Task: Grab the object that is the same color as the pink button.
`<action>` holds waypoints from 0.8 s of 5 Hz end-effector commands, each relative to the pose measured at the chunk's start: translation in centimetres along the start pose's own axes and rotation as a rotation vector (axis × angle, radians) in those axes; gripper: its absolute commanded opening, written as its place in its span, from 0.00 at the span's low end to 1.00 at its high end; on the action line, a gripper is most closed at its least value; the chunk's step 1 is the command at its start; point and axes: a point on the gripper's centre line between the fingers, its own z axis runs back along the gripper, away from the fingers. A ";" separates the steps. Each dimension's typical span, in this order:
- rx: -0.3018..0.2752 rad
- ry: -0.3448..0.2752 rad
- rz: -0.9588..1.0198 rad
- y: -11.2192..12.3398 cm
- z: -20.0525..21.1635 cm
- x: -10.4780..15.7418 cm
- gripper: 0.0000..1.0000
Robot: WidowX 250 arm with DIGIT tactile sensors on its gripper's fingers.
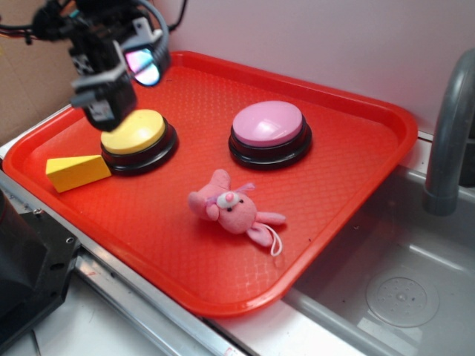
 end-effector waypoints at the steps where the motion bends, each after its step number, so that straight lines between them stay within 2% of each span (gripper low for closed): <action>1: 0.136 -0.093 -0.091 0.3 -3.3 2.1 1.00; 2: 0.134 -0.047 -0.150 0.6 -5.4 2.8 1.00; 3: 0.137 -0.027 -0.180 0.2 -7.4 3.5 1.00; 4: 0.099 -0.048 -0.179 0.1 -9.2 4.1 1.00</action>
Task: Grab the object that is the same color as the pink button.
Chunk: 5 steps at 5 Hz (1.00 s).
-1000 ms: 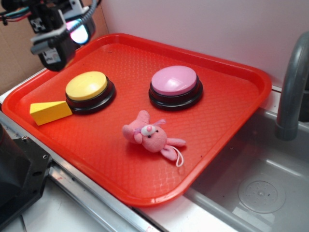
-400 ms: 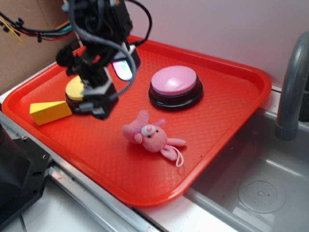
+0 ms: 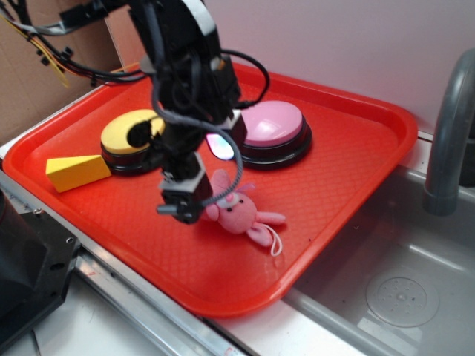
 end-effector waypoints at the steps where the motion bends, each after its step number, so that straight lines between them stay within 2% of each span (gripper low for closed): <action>1: 0.024 0.012 0.003 -0.4 -2.2 1.2 1.00; 3: 0.001 0.051 0.019 0.3 -4.2 0.2 1.00; 4: -0.006 0.053 0.033 0.7 -4.4 -0.5 0.25; 5: 0.009 0.043 0.044 0.8 -3.8 -0.3 0.00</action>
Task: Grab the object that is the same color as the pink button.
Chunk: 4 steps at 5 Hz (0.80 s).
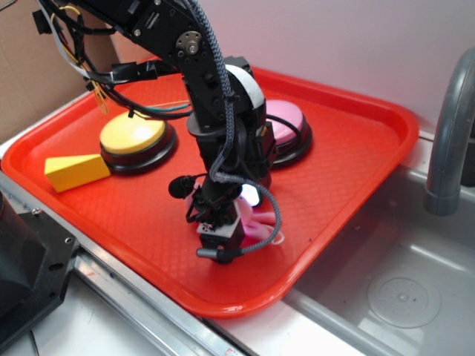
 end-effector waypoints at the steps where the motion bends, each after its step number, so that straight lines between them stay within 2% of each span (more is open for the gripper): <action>1: 0.065 -0.019 0.094 0.1 2.4 -0.3 0.00; 3: 0.108 0.005 0.592 2.2 8.4 -2.2 0.00; 4: 0.091 -0.049 0.802 3.1 11.7 -3.8 0.00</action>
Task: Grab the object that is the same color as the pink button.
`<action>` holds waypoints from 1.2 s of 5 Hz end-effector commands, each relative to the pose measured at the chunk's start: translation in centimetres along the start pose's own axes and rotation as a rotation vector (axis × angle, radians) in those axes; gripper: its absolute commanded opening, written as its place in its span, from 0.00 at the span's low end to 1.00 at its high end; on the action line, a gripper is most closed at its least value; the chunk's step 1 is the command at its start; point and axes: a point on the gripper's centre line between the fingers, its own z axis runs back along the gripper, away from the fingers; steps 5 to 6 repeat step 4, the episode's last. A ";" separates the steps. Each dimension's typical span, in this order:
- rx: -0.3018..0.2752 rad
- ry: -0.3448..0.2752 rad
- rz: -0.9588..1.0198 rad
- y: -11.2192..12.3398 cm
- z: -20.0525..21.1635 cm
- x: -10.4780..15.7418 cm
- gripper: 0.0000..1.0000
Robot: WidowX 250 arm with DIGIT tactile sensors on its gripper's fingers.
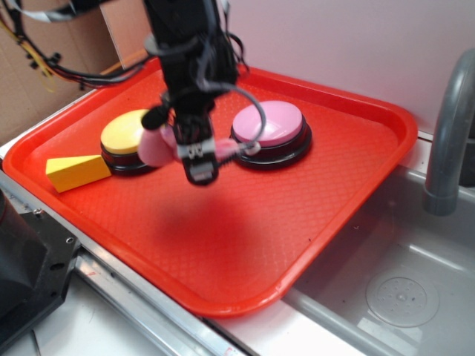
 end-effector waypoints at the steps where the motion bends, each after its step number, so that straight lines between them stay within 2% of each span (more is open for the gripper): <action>1: 0.010 -0.120 0.406 3.9 8.4 -1.6 0.00; 3: 0.058 -0.182 0.690 7.0 12.0 -4.5 0.00; 4: 0.024 -0.142 0.730 7.2 11.8 -4.9 0.00; 6: 0.024 -0.142 0.730 7.2 11.8 -4.9 0.00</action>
